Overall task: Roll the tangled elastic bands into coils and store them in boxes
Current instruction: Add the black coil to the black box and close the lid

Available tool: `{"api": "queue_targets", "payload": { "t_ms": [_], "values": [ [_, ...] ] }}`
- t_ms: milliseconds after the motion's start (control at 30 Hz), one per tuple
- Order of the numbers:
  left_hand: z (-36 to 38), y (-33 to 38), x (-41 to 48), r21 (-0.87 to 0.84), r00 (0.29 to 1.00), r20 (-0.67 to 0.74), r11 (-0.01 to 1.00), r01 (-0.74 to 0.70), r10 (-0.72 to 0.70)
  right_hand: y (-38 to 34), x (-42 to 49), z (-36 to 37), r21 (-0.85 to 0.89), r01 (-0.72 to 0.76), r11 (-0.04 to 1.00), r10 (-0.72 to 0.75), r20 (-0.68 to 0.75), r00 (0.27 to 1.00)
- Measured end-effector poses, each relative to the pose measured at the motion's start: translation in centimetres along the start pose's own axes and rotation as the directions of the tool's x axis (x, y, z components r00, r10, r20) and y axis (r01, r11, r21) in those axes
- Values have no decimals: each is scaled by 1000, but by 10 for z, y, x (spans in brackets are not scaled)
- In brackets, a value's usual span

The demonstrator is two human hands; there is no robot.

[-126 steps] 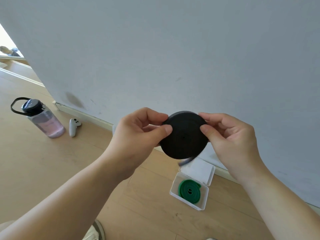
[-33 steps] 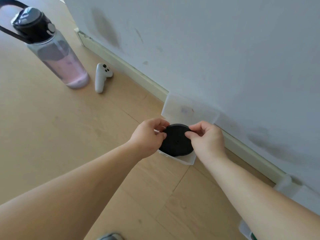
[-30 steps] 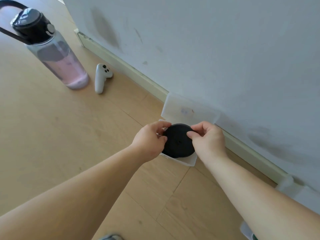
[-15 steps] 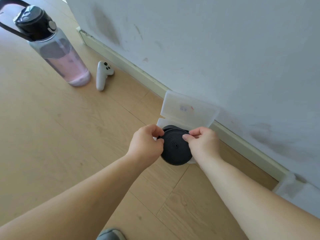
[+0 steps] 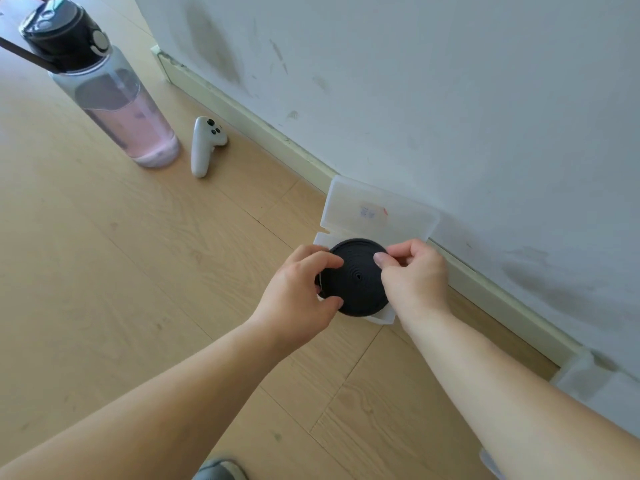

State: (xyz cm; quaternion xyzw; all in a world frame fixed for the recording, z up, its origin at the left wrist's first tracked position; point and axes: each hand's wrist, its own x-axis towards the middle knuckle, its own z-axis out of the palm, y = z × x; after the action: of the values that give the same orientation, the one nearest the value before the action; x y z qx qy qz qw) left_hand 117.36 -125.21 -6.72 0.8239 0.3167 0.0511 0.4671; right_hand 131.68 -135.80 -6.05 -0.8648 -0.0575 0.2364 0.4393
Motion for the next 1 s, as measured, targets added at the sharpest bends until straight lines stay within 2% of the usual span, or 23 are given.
{"api": "queue_targets", "payload": {
  "t_ms": [133,267,433,567,733,867,1000],
  "values": [
    [6,8,14,-9,1000,23,1000,4,-4,-11,10,-11,-43,108,993,-110,-34,993],
    [12,6,21,-13,990,88,994,111,-110,1,8,-14,-134,162,978,-152,85,985],
    [13,2,14,-6,994,9,994,113,-113,15,9,-10,-117,127,985,-111,135,985],
    [12,0,14,-7,977,-47,978,209,-209,14,4,-2,-134,131,982,-104,195,975],
    [15,-5,13,7,969,-50,970,243,-243,16,-3,-2,-312,258,914,-181,257,949],
    [19,-6,14,86,983,7,979,182,-184,16,-12,-7,-470,376,798,-241,323,915],
    [23,-7,5,193,993,51,977,93,-104,15,-26,-6,-475,365,801,-220,332,917]
  ]
}}
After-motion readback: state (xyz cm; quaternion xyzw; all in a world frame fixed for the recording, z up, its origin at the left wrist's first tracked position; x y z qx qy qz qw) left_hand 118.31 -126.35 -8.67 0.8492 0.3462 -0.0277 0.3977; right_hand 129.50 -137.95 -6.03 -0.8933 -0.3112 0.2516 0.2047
